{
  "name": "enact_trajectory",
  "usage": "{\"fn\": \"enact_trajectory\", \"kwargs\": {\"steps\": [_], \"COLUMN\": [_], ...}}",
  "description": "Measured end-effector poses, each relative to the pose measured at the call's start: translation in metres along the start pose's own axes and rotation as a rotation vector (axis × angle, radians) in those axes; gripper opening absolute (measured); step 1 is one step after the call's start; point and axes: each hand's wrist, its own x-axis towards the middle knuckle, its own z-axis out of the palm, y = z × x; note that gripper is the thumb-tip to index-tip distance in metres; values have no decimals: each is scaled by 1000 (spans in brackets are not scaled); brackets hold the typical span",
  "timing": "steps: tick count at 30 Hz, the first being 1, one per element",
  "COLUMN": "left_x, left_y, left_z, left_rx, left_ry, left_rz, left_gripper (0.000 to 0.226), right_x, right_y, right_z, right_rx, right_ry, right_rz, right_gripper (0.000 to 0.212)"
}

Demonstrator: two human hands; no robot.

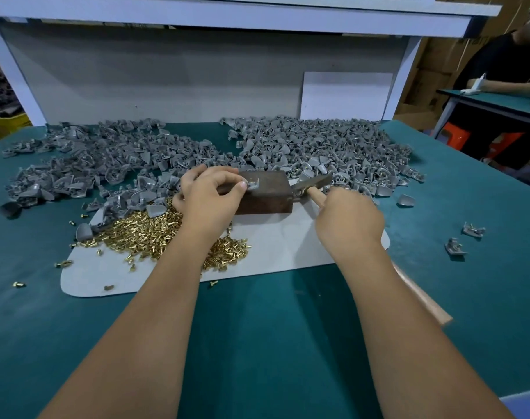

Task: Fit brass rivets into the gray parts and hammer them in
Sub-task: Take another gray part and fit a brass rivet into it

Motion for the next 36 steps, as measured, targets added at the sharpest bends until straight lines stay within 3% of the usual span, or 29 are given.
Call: {"fn": "enact_trajectory", "kwargs": {"steps": [4, 7, 9, 12, 17, 30, 36], "left_x": [1, 3, 3, 4, 5, 7, 7], "left_y": [-2, -1, -2, -5, -6, -6, -6], "left_z": [3, 4, 5, 5, 6, 9, 9], "left_rx": [43, 55, 55, 64, 74, 81, 109], "left_ry": [6, 11, 21, 37, 22, 50, 75], "left_rz": [5, 4, 11, 23, 20, 52, 41], "left_gripper": [11, 16, 16, 11, 14, 14, 14], "right_x": [3, 12, 21, 29, 35, 30, 28], "right_y": [-6, -29, -50, -69, -74, -79, -81], "right_z": [-2, -4, -5, 1, 21, 33, 33], "right_rx": [-50, 265, 500, 663, 648, 685, 753], "right_ry": [28, 104, 11, -115, -73, 88, 64], "right_rz": [-25, -150, -217, -256, -256, -225, -183], "right_gripper": [23, 22, 20, 15, 8, 14, 15]}}
